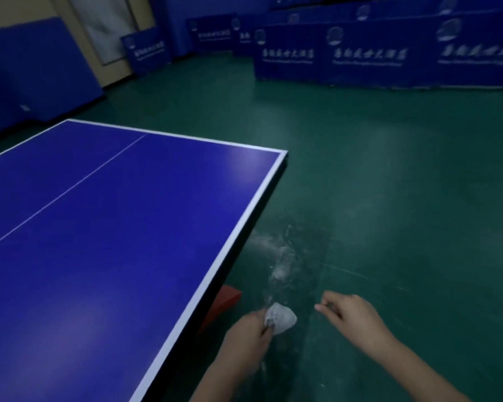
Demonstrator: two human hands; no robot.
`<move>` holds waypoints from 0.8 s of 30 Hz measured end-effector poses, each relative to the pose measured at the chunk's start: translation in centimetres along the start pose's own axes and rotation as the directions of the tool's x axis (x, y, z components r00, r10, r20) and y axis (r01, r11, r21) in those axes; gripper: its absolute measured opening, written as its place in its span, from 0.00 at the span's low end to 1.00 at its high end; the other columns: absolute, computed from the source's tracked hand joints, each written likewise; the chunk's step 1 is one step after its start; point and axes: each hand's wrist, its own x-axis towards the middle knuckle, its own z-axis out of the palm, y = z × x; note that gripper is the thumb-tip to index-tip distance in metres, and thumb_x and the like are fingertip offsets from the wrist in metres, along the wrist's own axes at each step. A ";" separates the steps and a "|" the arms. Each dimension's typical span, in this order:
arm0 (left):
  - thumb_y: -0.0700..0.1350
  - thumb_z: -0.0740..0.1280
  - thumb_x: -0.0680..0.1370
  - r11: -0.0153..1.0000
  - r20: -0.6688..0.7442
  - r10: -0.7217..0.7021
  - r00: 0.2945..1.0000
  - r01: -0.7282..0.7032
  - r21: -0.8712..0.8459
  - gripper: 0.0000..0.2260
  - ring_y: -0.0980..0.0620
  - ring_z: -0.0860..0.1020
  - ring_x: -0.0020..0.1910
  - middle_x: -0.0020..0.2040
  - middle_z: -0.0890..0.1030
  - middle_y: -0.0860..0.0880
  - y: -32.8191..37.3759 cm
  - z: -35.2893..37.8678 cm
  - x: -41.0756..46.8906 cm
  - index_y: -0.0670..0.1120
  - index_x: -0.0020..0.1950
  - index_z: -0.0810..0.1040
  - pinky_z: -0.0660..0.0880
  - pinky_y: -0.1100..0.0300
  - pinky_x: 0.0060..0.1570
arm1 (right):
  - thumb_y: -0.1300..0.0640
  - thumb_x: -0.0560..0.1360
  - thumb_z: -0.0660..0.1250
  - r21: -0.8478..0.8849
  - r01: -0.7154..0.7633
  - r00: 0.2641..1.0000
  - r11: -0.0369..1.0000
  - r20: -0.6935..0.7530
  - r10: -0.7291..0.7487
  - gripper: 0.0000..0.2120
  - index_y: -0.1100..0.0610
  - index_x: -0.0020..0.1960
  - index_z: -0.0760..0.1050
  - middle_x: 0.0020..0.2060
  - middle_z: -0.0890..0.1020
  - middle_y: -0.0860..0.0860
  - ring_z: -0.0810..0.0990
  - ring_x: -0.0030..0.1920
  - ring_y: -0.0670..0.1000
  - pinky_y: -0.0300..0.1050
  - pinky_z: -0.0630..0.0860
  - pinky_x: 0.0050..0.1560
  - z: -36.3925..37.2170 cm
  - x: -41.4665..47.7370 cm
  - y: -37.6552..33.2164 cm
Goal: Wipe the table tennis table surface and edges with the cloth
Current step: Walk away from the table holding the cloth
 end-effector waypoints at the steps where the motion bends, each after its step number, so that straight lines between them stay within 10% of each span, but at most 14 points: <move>1: 0.50 0.60 0.79 0.999 -0.006 0.026 1.000 -0.026 0.024 0.16 0.55 0.77 0.59 0.61 0.79 0.51 0.8 0.2 1.3 0.54 0.66 0.74 0.72 0.65 0.56 | 0.46 0.78 0.61 0.000 -0.045 0.999 0.999 -0.029 0.045 0.14 0.45 0.36 0.63 0.24 0.68 0.44 0.66 0.27 0.41 0.41 0.63 0.34 -1.0 0.1 1.6; 8: 0.44 0.63 0.77 0.979 -0.004 0.124 0.992 -0.122 0.162 0.18 0.52 0.79 0.54 0.57 0.81 0.50 5.2 0.5 9.3 0.53 0.67 0.73 0.72 0.64 0.47 | 0.53 0.75 0.67 0.184 -0.192 0.965 0.964 -0.144 0.219 0.08 0.51 0.53 0.76 0.45 0.80 0.44 0.77 0.49 0.45 0.44 0.73 0.51 -5.5 0.6 9.8; 24: 0.45 0.62 0.78 0.955 0.044 0.218 0.975 -0.223 0.194 0.16 0.52 0.78 0.40 0.47 0.82 0.49 15.0 -0.1 36.3 0.50 0.66 0.73 0.70 0.60 0.36 | 0.52 0.76 0.65 0.253 -0.286 0.929 0.924 -0.166 0.332 0.08 0.54 0.53 0.76 0.49 0.81 0.47 0.78 0.51 0.46 0.45 0.74 0.53 -13.5 18.2 22.7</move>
